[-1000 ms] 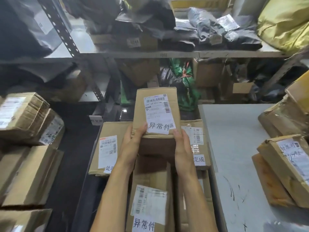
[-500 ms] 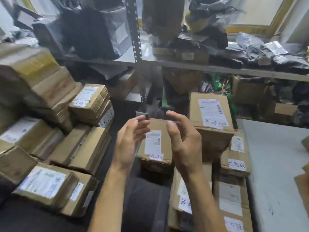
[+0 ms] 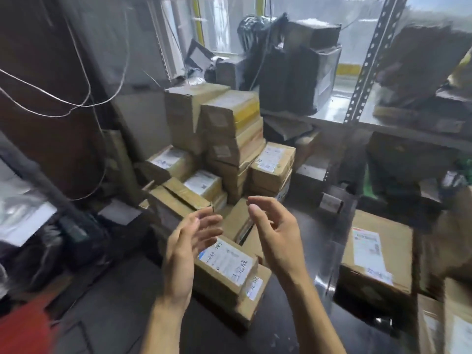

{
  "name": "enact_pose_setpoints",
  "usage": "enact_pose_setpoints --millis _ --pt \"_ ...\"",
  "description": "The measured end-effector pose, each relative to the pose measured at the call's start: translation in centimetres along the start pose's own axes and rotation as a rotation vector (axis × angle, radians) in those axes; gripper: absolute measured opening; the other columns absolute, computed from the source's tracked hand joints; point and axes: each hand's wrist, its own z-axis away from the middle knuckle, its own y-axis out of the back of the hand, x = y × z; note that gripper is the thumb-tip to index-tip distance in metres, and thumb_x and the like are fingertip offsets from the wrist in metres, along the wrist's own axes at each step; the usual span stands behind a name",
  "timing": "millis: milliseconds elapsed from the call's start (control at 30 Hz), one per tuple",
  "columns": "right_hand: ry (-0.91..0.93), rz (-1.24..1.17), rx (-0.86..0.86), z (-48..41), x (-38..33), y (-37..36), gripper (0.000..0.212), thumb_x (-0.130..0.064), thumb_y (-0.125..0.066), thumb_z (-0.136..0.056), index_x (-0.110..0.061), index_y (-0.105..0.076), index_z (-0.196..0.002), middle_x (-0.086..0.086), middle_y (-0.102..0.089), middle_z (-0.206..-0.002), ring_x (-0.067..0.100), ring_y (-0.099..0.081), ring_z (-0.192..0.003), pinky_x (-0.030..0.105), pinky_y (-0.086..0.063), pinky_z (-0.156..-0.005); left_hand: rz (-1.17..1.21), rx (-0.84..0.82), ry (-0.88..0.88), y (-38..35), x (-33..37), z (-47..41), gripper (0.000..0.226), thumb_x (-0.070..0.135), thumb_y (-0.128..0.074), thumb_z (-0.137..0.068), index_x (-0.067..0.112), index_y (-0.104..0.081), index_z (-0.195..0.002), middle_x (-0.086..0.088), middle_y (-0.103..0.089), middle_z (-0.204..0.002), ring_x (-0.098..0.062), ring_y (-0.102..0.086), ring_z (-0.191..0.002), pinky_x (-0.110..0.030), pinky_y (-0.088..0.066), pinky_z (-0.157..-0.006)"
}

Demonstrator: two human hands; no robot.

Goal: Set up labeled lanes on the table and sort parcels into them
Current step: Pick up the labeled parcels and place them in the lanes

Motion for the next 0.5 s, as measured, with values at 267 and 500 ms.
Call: enact_pose_setpoints --millis 267,500 --pt "-0.14 -0.121 0.134 -11.4 2.0 -5.7 0.064 -0.063 -0.063 -0.075 -0.029 -0.061 -0.129 -0.003 -0.071 -0.119 0.018 -0.068 -0.111 0.046 -0.057 -0.097 0.01 -0.008 -0.05 4.4 1.0 -11.0 0.038 0.033 -0.045 -0.091 0.016 -0.07 -0.114 -0.014 -0.074 -0.108 -0.03 -0.071 -0.097 -0.045 -0.053 -0.092" --pt "-0.255 -0.237 0.302 -22.5 1.6 -8.8 0.065 -0.054 -0.064 -0.092 -0.029 -0.039 -0.146 -0.002 -0.058 -0.135 0.012 -0.063 -0.113 0.036 -0.054 -0.097 -0.016 -0.032 -0.034 4.8 2.4 -22.0 0.034 0.029 -0.045 -0.092 0.021 -0.072 -0.11 -0.011 -0.076 -0.108 -0.028 -0.072 -0.097 -0.039 -0.051 -0.087"
